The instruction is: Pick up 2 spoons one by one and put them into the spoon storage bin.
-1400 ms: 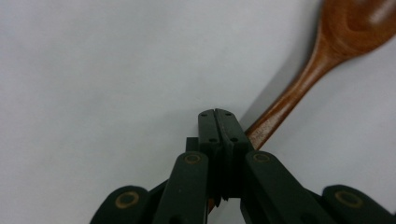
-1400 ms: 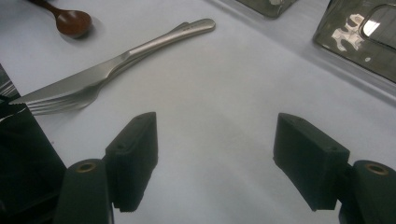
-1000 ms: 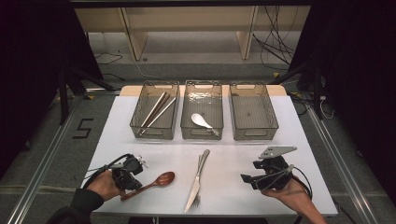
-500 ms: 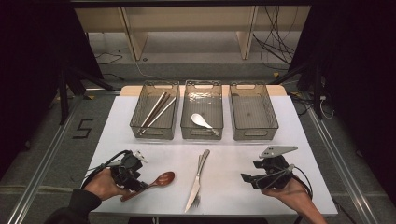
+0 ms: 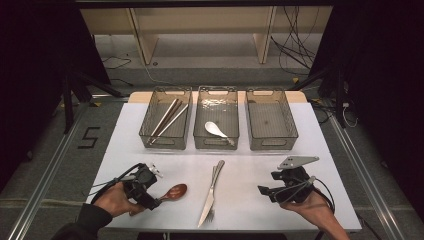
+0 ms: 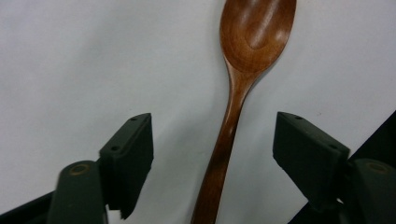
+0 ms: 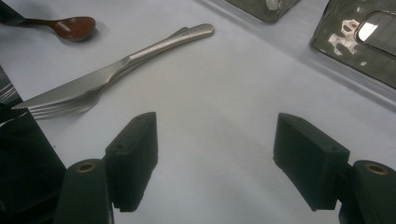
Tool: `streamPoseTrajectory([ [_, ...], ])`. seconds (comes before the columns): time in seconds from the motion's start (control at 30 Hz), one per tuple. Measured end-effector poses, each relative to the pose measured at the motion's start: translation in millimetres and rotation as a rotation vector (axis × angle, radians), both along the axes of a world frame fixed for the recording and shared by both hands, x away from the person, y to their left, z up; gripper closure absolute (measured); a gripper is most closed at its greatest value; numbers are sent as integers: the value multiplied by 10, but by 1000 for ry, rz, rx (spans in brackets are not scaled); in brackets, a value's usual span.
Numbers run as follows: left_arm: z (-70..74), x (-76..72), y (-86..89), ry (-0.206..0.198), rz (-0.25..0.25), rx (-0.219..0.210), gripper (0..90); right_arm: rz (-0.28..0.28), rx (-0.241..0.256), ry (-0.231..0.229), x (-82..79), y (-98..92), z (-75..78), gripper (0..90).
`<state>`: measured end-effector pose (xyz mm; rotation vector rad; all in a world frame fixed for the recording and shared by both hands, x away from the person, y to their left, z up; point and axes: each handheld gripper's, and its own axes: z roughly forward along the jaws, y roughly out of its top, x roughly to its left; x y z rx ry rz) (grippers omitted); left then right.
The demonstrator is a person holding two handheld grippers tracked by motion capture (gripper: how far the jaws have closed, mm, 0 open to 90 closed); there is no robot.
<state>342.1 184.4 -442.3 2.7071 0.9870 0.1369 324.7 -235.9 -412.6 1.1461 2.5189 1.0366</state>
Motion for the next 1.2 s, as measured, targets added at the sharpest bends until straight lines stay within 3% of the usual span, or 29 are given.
streamPoseTrajectory([
  [0.17,-41,-27,-91,14,-58,35,467,3,-3,2,0,14,-6,315],
  [0.33,-79,-14,-109,27,-73,52,596,3,-3,8,2,19,-11,315],
  [0.63,-145,7,-144,40,-103,72,747,9,-8,6,7,22,-18,315],
  [0.93,-162,13,-166,36,-136,83,807,9,-8,14,7,30,-25,315],
  [1.2,-112,24,-140,13,-111,42,812,13,-10,18,9,43,-38,315],
])
